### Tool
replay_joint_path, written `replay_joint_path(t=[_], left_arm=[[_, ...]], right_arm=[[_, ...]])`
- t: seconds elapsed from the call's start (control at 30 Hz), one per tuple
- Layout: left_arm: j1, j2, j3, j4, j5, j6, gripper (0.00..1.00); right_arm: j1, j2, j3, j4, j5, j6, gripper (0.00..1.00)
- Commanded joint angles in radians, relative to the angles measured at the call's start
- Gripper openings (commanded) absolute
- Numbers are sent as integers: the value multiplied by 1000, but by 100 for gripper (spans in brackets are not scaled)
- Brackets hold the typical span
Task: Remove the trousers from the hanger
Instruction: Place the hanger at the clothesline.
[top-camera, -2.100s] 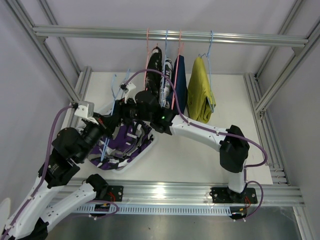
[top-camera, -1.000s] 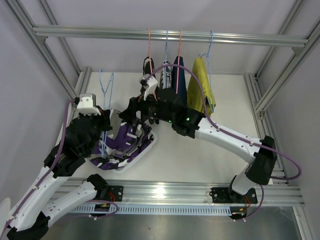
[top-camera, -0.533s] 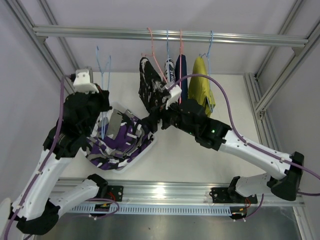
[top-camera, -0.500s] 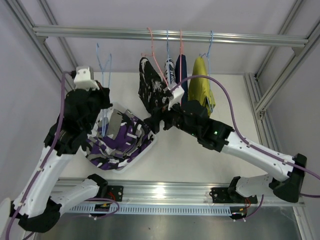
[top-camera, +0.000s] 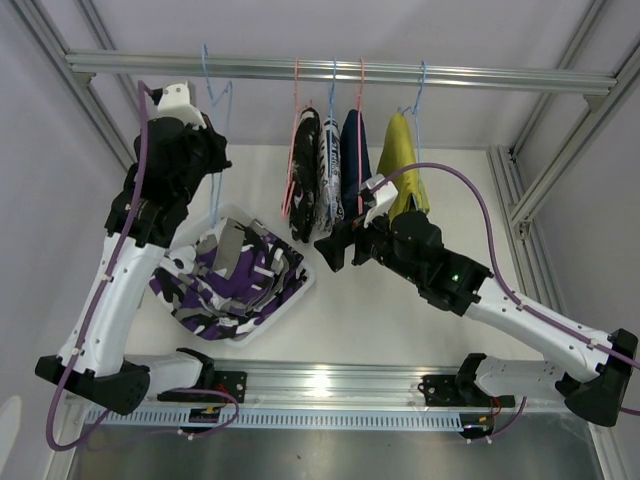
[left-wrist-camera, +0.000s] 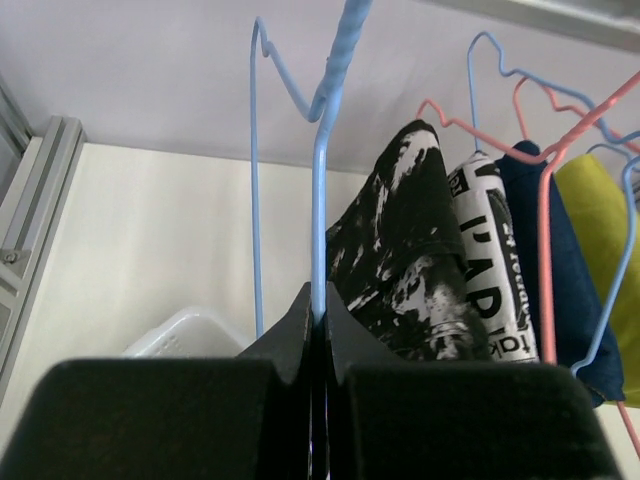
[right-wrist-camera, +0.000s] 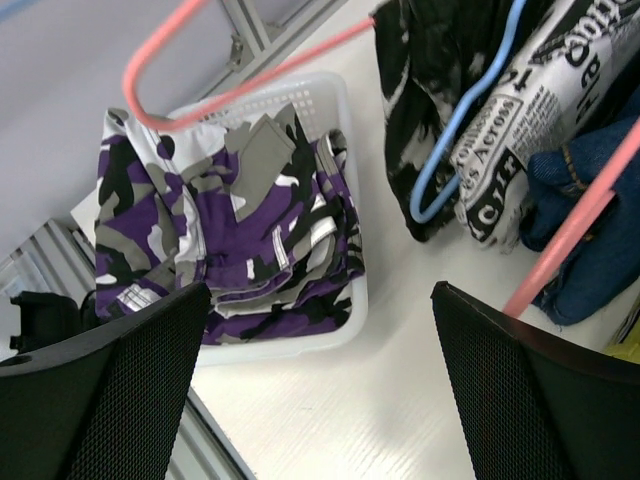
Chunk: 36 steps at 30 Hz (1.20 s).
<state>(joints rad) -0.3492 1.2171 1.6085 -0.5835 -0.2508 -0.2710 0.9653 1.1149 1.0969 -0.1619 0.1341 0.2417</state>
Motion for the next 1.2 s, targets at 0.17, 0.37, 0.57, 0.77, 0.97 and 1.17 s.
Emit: replay_joint_path(t=[0.17,0.37,0.57,0.77,0.97,1.17], left_arm=[[44,64,155,4,96,12,1],[56,116,188,-1,114,6,0],[64,176,217,-15,125,1,0],[75,183,180,-9,122,1,0],[76,144,99,4,119,1,0],[76,95,-27,24,117,-8,1]], right_arm=[[-23,-12,-31,-1,-31,-22,98],[-33,-47,-78,9,-28,-15,98],[-54,-61,-103,5,-31,-12,99],[-82,-63,-135,21,-57,-5,99],[-91,-46,-163,44,-88,5,99],[-99,-32,-195,65,-94,1,99]])
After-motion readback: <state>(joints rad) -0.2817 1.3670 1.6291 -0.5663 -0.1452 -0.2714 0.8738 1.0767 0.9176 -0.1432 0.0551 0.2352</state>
